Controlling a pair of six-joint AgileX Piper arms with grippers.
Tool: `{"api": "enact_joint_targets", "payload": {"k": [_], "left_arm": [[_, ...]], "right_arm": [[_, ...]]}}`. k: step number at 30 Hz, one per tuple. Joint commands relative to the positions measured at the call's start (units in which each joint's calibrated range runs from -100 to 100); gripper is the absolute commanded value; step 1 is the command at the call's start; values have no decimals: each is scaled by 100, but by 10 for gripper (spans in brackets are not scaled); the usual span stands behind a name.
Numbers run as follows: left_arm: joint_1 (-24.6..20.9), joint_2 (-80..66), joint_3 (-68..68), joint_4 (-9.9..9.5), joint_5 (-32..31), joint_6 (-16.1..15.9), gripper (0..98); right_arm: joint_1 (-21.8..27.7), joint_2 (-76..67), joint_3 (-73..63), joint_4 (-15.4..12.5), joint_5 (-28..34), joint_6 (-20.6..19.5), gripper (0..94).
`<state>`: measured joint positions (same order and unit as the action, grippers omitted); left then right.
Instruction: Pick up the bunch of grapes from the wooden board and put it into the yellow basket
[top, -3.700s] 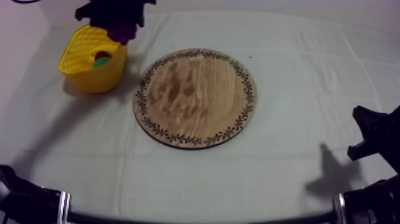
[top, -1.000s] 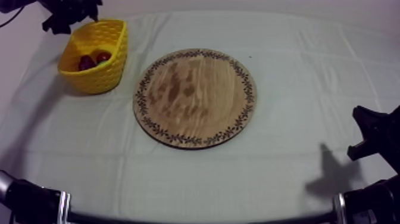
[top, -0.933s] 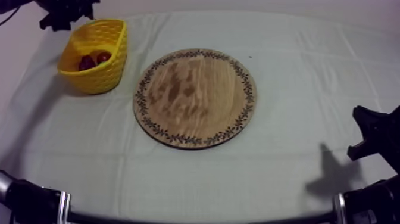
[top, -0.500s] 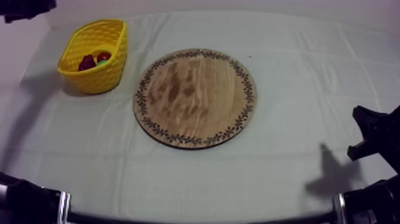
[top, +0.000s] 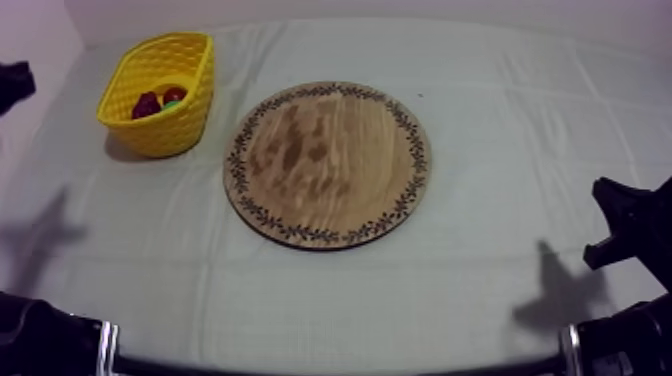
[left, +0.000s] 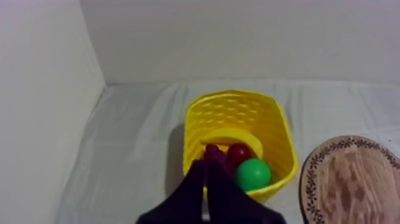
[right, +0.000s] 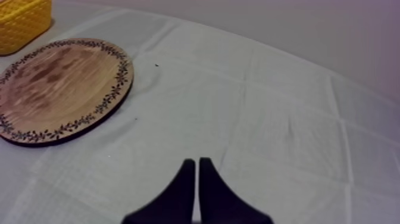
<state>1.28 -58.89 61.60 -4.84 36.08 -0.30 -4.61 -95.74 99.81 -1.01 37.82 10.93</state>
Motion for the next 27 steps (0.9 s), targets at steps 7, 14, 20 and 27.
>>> {"api": "enact_joint_targets", "payload": {"k": [7, 14, 20, 27], "left_arm": [[-78, -2791, 2080, -21, 6, 116, 0], [-138, -3537, 2763, -5, 3, 59, 0], [-200, -3955, 3379, 2, -283, -31, 0], [-312, -4074, 3794, 49, -819, -41, 0]], "right_arm": [[2, -1, -3, 1, 0, -1, 4], [2, -1, -3, 1, 0, -1, 4], [2, -1, -3, 1, 0, 1, 4], [2, -1, -3, 1, 0, 0, 4]]}}
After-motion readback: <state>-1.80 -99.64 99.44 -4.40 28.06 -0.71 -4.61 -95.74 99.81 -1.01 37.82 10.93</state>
